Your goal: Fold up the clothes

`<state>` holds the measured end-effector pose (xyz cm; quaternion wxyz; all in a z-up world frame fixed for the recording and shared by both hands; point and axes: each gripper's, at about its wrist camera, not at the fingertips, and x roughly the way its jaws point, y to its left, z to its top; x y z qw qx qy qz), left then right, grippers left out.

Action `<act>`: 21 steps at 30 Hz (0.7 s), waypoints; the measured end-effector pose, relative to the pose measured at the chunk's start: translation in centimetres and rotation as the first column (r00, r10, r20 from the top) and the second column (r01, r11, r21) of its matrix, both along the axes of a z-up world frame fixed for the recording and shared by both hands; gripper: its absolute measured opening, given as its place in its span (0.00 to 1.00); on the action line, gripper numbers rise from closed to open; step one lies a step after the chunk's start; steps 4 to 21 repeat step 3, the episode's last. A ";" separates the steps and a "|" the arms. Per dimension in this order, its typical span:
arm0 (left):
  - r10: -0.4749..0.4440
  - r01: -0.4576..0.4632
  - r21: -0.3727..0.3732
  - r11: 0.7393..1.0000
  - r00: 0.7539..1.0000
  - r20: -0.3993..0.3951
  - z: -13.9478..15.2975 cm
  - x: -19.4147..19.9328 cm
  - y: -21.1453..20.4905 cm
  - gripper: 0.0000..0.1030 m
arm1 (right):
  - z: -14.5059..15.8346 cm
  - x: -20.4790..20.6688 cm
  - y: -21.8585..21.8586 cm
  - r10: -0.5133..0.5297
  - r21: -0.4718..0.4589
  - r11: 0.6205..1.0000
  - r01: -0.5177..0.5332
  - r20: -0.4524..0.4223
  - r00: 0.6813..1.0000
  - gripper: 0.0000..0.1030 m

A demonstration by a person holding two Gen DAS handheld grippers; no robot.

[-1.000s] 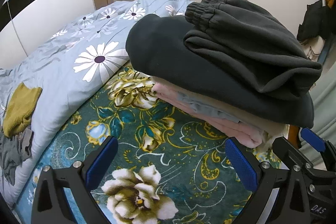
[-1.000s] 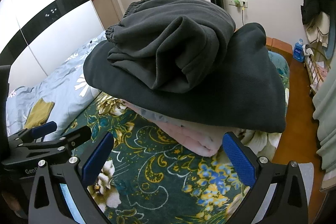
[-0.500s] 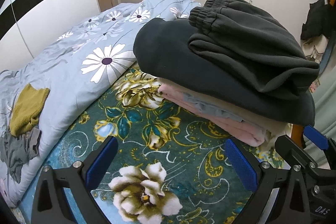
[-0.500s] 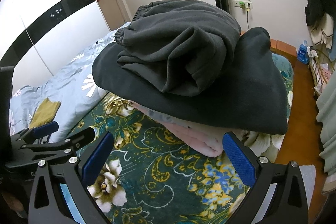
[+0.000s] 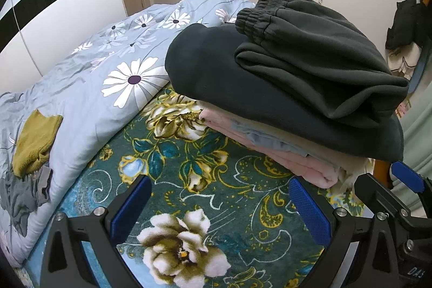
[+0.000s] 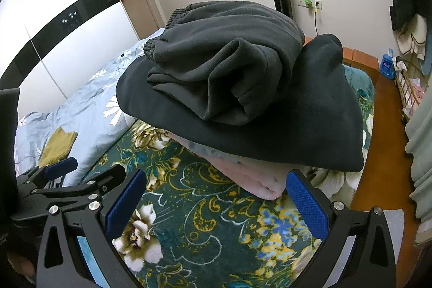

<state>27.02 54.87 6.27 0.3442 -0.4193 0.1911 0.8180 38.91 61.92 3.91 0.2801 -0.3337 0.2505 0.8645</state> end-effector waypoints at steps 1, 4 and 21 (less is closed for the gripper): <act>0.002 -0.002 0.000 1.000 1.000 0.002 0.0 0.0 0.0 1.00 | 0.0 0.0 0.0 -0.001 0.001 1.000 0.001 0.002 1.000 1.00; 0.004 -0.004 -0.001 1.000 1.000 0.007 -0.1 0.0 0.0 1.00 | 0.0 0.1 0.0 -0.003 0.000 1.000 0.003 0.005 1.000 1.00; 0.004 -0.004 -0.001 1.000 1.000 0.007 -0.1 0.0 0.0 1.00 | 0.0 0.1 0.0 -0.003 0.000 1.000 0.003 0.005 1.000 1.00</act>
